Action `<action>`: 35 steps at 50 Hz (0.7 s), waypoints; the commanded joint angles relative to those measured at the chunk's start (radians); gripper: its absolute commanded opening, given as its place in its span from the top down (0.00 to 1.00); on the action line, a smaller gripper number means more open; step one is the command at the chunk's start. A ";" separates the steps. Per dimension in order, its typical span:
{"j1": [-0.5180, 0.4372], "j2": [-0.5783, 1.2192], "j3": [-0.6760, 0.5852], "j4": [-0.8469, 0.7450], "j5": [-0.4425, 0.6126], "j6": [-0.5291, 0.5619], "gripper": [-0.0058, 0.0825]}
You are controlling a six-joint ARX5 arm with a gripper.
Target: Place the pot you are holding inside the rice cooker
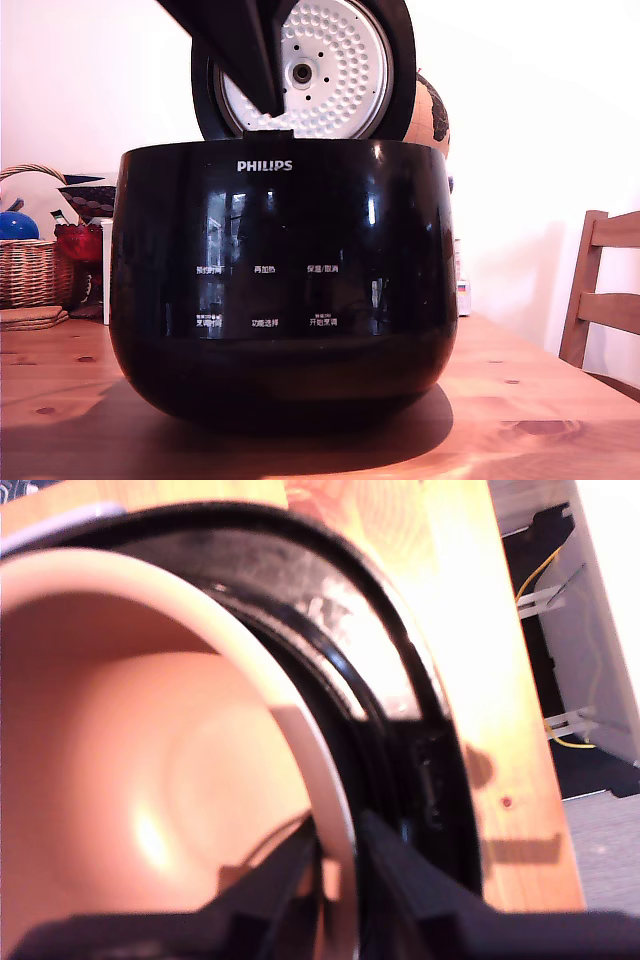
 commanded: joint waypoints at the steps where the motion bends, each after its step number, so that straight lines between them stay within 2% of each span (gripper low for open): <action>1: -0.003 0.005 0.012 -0.006 0.007 -0.007 0.75; 15: -0.003 0.003 0.013 -0.065 -0.023 -0.121 0.75; 16: -0.003 0.002 0.013 -0.068 -0.032 -0.156 0.77; 18: -0.003 0.000 0.013 -0.068 -0.051 -0.156 0.82; 19: -0.003 -0.002 0.013 -0.068 -0.063 -0.197 0.85; 23: -0.003 -0.011 0.014 -0.068 -0.095 -0.197 0.97; 24: -0.002 -0.014 0.014 -0.068 -0.101 -0.247 0.96; 26: -0.001 -0.020 0.016 -0.067 -0.112 -0.247 0.96; 27: 0.001 -0.025 0.017 -0.067 -0.117 -0.299 0.96; 29: 0.007 -0.035 0.017 -0.065 -0.128 -0.299 0.96; 30: 0.011 -0.040 0.017 -0.065 -0.131 -0.352 0.96; 32: 0.022 -0.051 0.017 -0.066 -0.137 -0.352 0.96; 33: 0.029 -0.057 0.017 -0.066 -0.140 -0.407 0.96; 35: 0.044 -0.069 0.017 -0.066 -0.143 -0.412 0.96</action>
